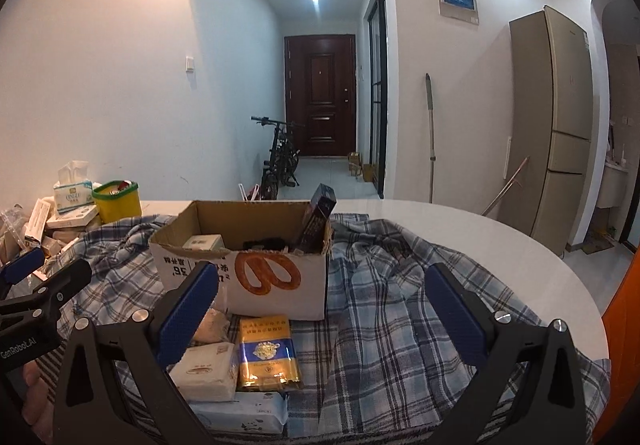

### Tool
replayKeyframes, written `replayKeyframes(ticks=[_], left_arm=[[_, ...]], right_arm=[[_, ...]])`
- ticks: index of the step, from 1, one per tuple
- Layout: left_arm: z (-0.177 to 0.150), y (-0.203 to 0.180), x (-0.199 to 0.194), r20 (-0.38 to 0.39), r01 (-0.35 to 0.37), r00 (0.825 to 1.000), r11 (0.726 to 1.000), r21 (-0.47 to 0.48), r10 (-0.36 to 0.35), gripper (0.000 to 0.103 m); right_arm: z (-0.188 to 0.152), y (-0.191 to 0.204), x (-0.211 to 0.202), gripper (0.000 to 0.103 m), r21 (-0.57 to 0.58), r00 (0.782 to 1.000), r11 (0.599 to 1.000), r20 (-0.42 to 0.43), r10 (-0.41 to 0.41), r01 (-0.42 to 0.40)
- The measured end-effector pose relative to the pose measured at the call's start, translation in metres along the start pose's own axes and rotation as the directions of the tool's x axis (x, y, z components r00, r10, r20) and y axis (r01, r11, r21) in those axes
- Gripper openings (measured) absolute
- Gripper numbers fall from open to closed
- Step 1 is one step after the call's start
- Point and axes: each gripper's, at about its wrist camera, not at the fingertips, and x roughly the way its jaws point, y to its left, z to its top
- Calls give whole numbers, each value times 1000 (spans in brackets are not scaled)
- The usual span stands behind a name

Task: Organize objects
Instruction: 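Lower both grippers toward the items lying in front of the box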

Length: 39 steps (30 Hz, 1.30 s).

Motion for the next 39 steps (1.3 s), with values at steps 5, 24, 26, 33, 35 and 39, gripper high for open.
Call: replayKeyframes(ticks=[5,24,26,33,35,39], left_arm=[[-5,-6,6,-20,-8,1000,999,31,9,103],[10,-9,19,-172,91,979,992,-89,-105,103],[14,-20,23,-203,98,973,993,-71,-111,103],[1,-48,56,-334,81,935,989,-128,-120,103],[-8,-58,59,-357,71,928,991,-112,-106,103],[-22,-81,58,-389,61,919,997,-41,-72,103]], right_arm=[[-16,-4,21,103,29,997,1000,-72,6,-4],[-21,-5,21,103,17,993,994,-57,-103,104],[-21,-4,17,103,10,992,992,-33,-123,123],[-18,-21,6,103,86,984,981,24,-175,173],[-17,-28,0,103,122,977,972,52,-208,201],[-15,-33,-5,103,149,974,968,71,-213,201]])
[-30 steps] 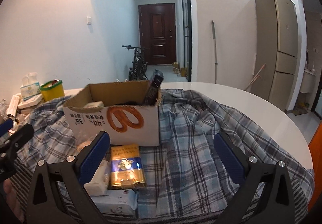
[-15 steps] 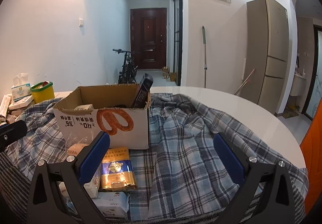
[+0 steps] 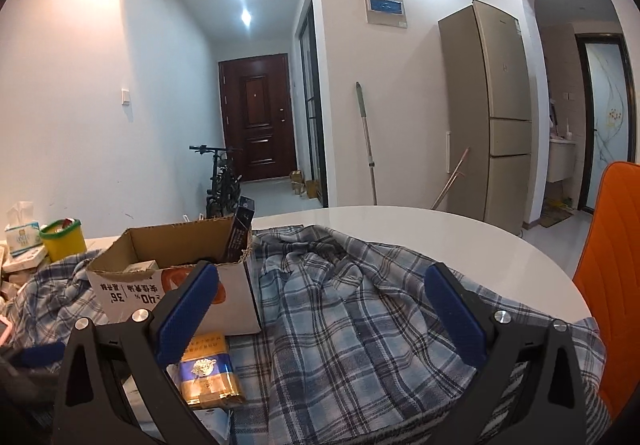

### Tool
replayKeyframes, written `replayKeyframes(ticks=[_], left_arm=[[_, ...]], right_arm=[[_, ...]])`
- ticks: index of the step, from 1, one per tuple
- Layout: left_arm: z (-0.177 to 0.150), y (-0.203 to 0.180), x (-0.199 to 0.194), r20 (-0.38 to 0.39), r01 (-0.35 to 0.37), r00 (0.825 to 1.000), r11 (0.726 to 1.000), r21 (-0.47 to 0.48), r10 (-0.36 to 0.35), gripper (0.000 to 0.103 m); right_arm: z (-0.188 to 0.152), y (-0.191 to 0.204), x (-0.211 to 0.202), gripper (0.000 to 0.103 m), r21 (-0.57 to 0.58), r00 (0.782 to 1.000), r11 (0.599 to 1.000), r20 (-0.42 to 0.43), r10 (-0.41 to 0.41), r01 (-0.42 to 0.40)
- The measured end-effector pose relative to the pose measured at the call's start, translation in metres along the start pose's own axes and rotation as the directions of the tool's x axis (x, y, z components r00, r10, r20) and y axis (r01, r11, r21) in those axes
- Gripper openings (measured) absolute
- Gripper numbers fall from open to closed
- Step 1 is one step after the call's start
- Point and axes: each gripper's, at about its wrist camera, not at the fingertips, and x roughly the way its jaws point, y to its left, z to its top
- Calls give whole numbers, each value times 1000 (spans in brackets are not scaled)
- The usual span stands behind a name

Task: Organize objects
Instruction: 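Lower both grippers toward the items lying in front of the box, then grasp the white wrapped tissue pack with the left gripper, then grasp the gold-and-blue cigarette pack with the right gripper while the left gripper holds the tissue pack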

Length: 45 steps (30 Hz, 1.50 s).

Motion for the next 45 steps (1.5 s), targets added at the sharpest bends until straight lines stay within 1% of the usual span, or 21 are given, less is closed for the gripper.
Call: replayKeyframes(ticks=[4,7,9,12,13,15,16,17,18,19,22,25,28,31,33,34,36,39,41,43,45], left_arm=[[-10,-17,19,-85,-32,996,999,43,35,103],[-15,-18,30,-112,-51,992,998,39,55,102],[-16,-14,35,-121,-55,991,998,20,57,95],[-16,-8,43,-161,-36,986,999,1,35,93],[-16,-6,45,-169,-32,985,999,-4,31,90],[-17,-3,48,-180,-23,983,1000,-7,21,75],[-17,-2,48,-185,-15,983,1000,-8,14,72],[-18,-1,48,-191,-3,982,1000,-11,0,64],[-18,0,48,-195,9,981,1000,-15,-11,59],[-18,2,46,-195,18,981,1000,-20,-21,58],[-17,5,37,-168,29,985,1000,-10,-30,54],[-14,7,22,-106,24,994,999,45,-19,49],[-6,14,6,-30,-3,1000,996,89,6,49],[4,26,-7,47,-36,998,994,101,31,48],[9,36,-13,97,-35,995,995,94,26,48],[11,40,-15,119,-32,993,995,97,21,48],[10,45,-15,154,-28,988,993,111,11,48],[4,48,-13,173,-12,985,993,117,-9,48],[2,44,-9,174,-26,985,990,138,2,48],[1,40,-12,189,-24,982,988,154,-5,48],[0,40,-14,200,-22,980,988,153,-9,48]], right_arm=[[0,2,0,103,-10,1000,1000,-1,15,-15],[1,0,-1,103,1,1000,1000,4,23,-23],[0,-3,-1,103,14,1000,999,0,29,-29],[0,-6,0,103,30,999,999,-7,36,-36],[0,-6,1,103,31,999,999,-7,37,-37],[0,-5,1,103,28,999,999,-6,37,-36],[0,-4,1,103,24,999,999,-6,35,-35],[0,-3,1,103,21,999,999,-7,35,-35],[-1,-4,1,103,18,999,999,-8,35,-35],[-1,-3,1,103,17,999,999,-8,34,-33],[0,-4,2,103,21,999,999,-11,33,-33],[0,-4,3,103,22,999,999,-16,32,-32],[1,-3,4,103,16,999,999,-19,38,-38],[0,-1,4,103,9,997,997,-20,72,-72],[0,1,4,102,8,993,994,-25,111,-111],[0,3,6,101,4,992,992,-34,123,-123],[-2,7,10,94,-9,989,990,-59,137,-138],[-4,11,16,90,-18,980,985,-100,171,-174],[-6,15,20,90,-26,974,981,-125,189,-193],[-8,19,24,89,-32,963,974,-161,215,-223],[-9,25,29,87,-41,950,967,-199,240,-253]])
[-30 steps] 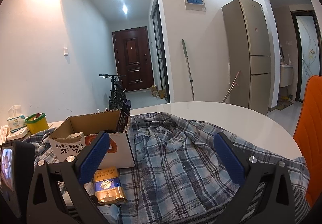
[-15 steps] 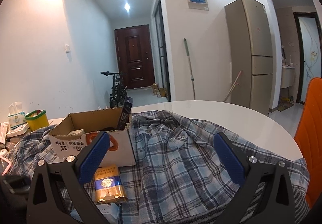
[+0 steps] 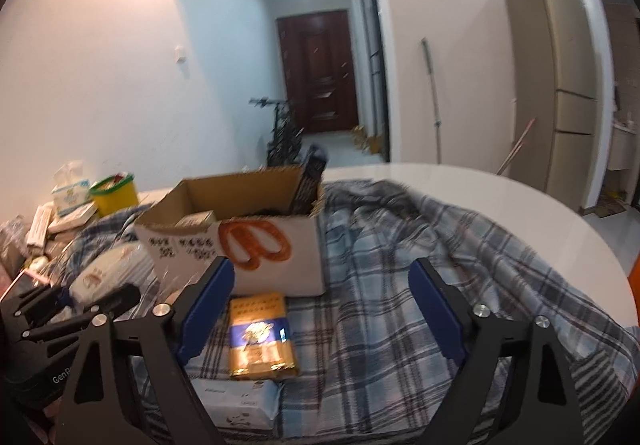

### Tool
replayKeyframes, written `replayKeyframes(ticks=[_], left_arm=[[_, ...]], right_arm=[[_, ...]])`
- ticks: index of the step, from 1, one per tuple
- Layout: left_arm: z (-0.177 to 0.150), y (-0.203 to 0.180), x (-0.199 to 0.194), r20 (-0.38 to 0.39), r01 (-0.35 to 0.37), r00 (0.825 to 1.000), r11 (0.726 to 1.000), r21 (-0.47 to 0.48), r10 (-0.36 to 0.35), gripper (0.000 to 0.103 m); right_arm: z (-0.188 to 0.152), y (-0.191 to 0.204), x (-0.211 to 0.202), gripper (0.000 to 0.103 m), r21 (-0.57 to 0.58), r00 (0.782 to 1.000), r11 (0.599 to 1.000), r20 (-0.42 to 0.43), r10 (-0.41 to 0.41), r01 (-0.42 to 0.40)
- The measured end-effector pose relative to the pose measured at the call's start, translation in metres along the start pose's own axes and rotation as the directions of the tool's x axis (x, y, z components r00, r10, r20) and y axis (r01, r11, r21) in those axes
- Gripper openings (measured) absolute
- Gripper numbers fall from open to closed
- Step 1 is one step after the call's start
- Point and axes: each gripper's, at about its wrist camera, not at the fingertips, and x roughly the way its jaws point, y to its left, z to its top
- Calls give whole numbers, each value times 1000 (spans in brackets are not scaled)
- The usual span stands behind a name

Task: Organize objects
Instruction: 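Grasp the gold-and-blue cigarette pack with the right gripper while the left gripper holds the tissue pack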

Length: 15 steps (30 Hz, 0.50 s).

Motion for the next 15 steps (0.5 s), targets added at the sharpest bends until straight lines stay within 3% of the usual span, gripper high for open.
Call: replayKeyframes(ticks=[10,15], left_arm=[[1,8,-6,23,-30,999,999,-33,30,48],[0,11,-5,14,-27,1000,999,-46,28,48]], right_arm=[[30,25,14,86,-125,989,987,-119,87,-102],[17,30,41,84,-147,973,981,-210,94,-126]])
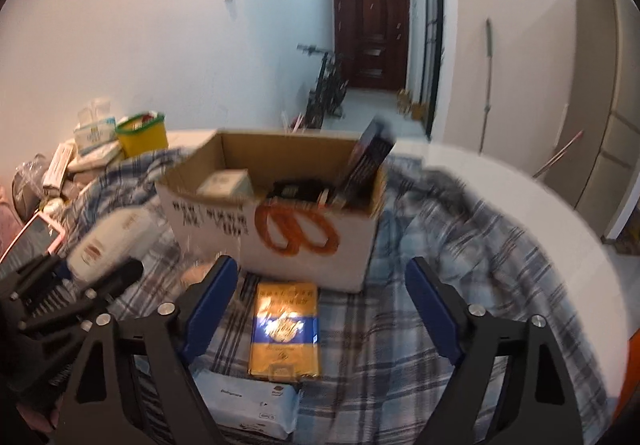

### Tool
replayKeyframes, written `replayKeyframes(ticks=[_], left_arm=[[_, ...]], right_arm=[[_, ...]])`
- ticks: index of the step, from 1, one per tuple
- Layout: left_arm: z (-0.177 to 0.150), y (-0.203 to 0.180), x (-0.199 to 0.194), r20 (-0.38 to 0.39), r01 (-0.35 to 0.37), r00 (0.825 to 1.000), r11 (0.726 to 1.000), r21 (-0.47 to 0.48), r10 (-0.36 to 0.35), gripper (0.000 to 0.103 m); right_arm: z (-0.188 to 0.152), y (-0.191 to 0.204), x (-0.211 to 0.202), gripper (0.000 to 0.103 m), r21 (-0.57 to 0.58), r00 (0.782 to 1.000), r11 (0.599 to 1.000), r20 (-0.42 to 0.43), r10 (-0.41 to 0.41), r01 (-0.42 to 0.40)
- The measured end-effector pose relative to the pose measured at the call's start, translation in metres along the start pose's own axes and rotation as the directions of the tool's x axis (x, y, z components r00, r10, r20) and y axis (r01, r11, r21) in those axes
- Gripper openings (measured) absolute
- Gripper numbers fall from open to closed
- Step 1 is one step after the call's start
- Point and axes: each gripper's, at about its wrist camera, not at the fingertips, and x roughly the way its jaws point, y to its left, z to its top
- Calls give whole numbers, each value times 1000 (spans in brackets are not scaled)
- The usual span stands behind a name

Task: Organize objects
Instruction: 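Grasp the gold-and-blue cigarette pack with the right gripper while the left gripper holds the tissue pack, then lift both held packs and carry them over the cardboard box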

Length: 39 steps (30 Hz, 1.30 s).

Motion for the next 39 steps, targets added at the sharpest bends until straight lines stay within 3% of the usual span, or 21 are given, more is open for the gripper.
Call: replayKeyframes(ticks=[13,17,24,29,39], left_arm=[[-1,0,0,0,1,1000,1000,11,-1,48],[-1,6,1,-5,4,1000,1000,-30,-4,48],[-1,1,0,-5,4,1000,1000,-15,-4,48],[-1,3,1,-10,4,1000,1000,-20,-4,48],[-1,4,-1,2,-1,1000,1000,-20,1,48]], right_arm=[[-27,11,49,80,-43,985,998,-169,26,-34],[-29,11,51,79,-51,983,998,-183,19,-29],[-32,20,59,75,-109,975,994,-223,-3,-22],[-33,21,66,56,-114,966,993,-260,-5,-25],[-31,22,55,51,-108,978,994,-209,8,-31]])
